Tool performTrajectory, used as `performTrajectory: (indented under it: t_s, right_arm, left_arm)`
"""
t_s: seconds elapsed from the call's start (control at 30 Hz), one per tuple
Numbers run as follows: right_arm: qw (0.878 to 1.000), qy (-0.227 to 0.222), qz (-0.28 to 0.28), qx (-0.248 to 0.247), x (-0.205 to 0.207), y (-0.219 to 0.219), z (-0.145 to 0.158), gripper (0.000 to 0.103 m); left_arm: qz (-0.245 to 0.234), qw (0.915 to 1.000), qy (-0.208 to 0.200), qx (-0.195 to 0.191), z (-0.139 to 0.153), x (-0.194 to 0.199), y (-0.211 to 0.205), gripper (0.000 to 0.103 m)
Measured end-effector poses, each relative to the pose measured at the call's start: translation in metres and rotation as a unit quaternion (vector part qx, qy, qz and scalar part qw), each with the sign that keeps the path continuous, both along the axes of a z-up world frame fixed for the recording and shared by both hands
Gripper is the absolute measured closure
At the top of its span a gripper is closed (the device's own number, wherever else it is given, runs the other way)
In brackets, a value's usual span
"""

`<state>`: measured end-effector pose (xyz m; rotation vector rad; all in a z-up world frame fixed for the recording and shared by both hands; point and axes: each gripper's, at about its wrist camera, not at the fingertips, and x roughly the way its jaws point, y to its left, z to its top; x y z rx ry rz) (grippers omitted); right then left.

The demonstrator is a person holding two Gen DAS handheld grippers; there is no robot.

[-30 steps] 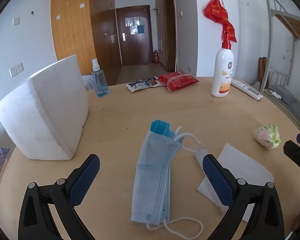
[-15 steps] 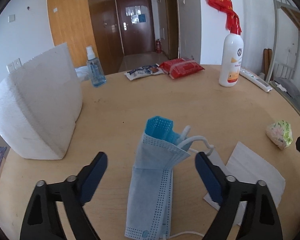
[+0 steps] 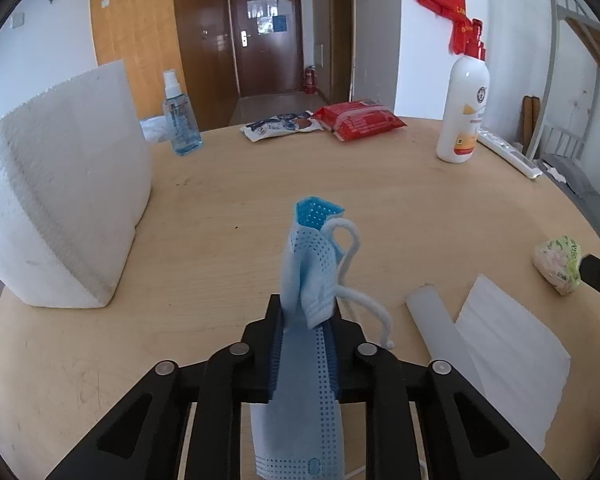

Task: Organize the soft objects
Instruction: 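Close left tool on blue mask while right tool grips green wrapped pack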

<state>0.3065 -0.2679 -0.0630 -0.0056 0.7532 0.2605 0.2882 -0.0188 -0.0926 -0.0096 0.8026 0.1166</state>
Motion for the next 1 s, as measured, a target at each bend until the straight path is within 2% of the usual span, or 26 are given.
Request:
performTrajectory:
  t_s: [0.3, 0.73, 0.8, 0.83, 0.93, 1.0]
  right_arm:
    - [0.999, 0.031, -0.013, -0.036, 0.021, 0.002, -0.013, 0.000]
    - [0.997, 0.059, -0.017, -0.046, 0.033, 0.007, -0.025, 0.001]
    - [0.997, 0.061, -0.016, -0.045, 0.032, 0.006, -0.026, 0.014]
    - [0.997, 0.064, -0.015, -0.042, 0.033, 0.005, -0.027, 0.023]
    - [0.997, 0.071, -0.010, -0.031, 0.034, 0.004, -0.029, 0.029]
    - [0.998, 0.066, -0.009, -0.015, 0.032, 0.001, -0.028, 0.034]
  left_arm:
    - [-0.022, 0.9991, -0.029, 0.020, 0.007, -0.013, -0.009, 0.086]
    - [-0.032, 0.9968, -0.073, 0.003, 0.020, -0.027, -0.005, 0.086]
    - [-0.034, 0.9967, -0.073, 0.001, 0.020, -0.027, -0.005, 0.086]
    - [-0.034, 0.9967, -0.074, 0.000, 0.021, -0.028, -0.005, 0.086]
    - [-0.043, 0.9952, -0.087, -0.013, 0.025, -0.032, -0.003, 0.086]
    - [-0.044, 0.9940, -0.099, -0.007, 0.028, -0.035, -0.005, 0.086]
